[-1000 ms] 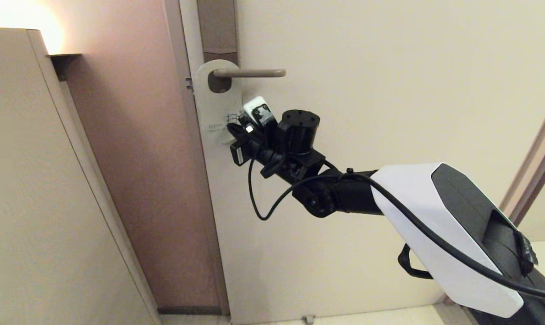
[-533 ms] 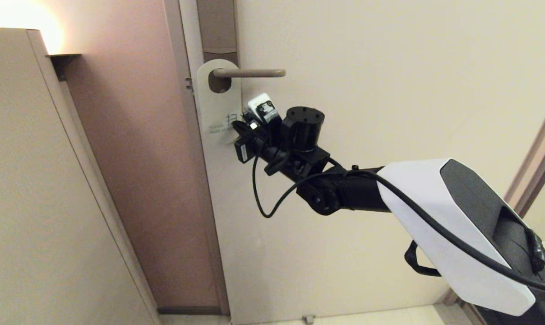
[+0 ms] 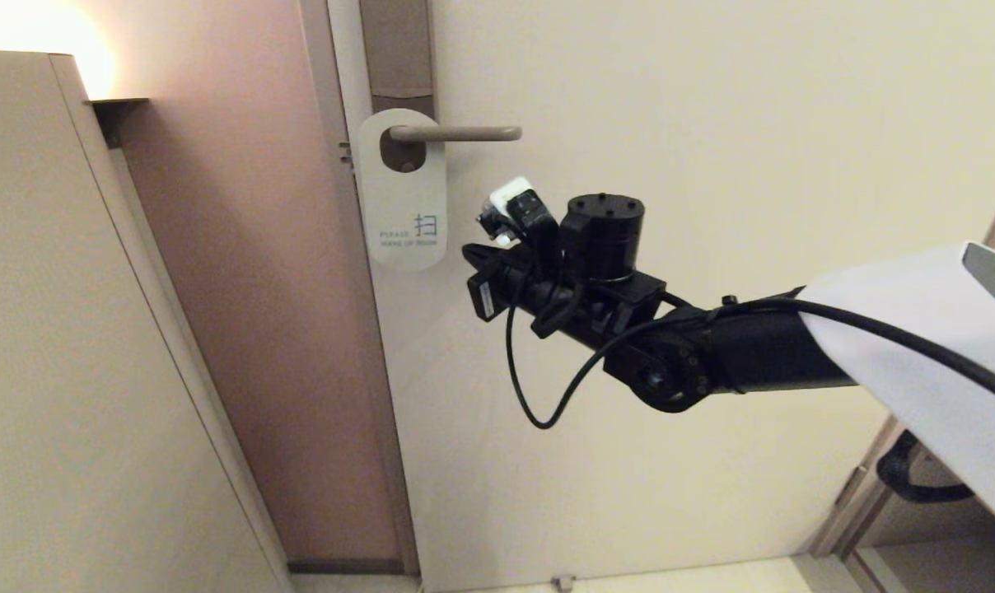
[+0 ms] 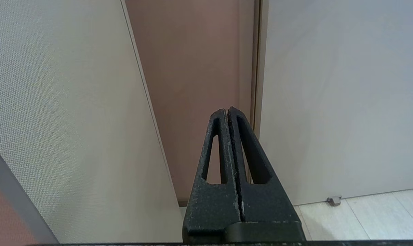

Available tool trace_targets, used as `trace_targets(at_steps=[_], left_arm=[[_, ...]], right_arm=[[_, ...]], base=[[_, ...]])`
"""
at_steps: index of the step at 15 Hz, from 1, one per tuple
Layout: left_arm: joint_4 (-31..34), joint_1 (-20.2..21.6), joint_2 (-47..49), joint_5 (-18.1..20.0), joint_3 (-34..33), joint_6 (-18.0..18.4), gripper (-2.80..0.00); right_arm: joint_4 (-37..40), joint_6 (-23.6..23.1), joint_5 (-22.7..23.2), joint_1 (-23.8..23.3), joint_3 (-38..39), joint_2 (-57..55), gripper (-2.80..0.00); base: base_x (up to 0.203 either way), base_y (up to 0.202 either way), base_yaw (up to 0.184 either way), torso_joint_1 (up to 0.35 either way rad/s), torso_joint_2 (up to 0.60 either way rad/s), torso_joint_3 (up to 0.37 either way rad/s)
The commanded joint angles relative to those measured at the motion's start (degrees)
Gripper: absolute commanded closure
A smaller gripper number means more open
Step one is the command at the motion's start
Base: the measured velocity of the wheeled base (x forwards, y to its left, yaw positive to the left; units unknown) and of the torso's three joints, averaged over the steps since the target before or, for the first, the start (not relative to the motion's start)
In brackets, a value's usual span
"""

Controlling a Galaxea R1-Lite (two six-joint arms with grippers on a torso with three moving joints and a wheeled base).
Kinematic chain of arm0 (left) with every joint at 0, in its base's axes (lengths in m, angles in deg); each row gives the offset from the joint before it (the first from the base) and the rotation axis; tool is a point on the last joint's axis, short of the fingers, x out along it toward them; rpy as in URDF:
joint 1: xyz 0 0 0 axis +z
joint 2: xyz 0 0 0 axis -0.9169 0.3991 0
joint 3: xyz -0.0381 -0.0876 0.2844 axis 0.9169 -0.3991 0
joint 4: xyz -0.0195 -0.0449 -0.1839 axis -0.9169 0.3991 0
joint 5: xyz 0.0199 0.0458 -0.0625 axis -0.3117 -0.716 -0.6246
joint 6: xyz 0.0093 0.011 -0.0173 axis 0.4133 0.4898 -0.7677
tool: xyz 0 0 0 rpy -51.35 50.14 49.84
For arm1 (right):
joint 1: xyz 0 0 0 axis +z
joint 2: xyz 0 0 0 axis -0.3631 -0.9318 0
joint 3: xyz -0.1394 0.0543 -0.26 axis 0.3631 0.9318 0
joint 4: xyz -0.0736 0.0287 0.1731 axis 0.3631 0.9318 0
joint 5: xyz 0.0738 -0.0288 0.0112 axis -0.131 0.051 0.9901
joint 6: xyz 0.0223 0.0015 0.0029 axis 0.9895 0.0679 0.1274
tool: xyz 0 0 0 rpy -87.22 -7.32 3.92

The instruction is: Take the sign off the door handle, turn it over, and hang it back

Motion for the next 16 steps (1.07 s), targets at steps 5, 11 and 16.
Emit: trace_targets(at_steps=[5, 11, 16], left_arm=[[0.02, 0.01, 0.09, -0.02, -0.01, 0.01, 0.0], [0.02, 0.01, 0.09, -0.02, -0.01, 0.01, 0.0], [0.02, 0.01, 0.09, -0.02, -0.01, 0.01, 0.0]], right_arm=[[1.03, 0.29, -5.68, -4.76, 17.66, 18.35, 0.0], [5.19, 0.47, -12.28, -8.88, 31.3, 32.77, 0.0], [10.01, 0.64, -13.44, -17.33, 42.26, 46.2, 0.0]], base=[[0.0, 0.0, 0.0, 0.0, 0.0, 0.0], [0.0, 0.0, 0.0, 0.0, 0.0, 0.0], [0.0, 0.0, 0.0, 0.0, 0.0, 0.0]])
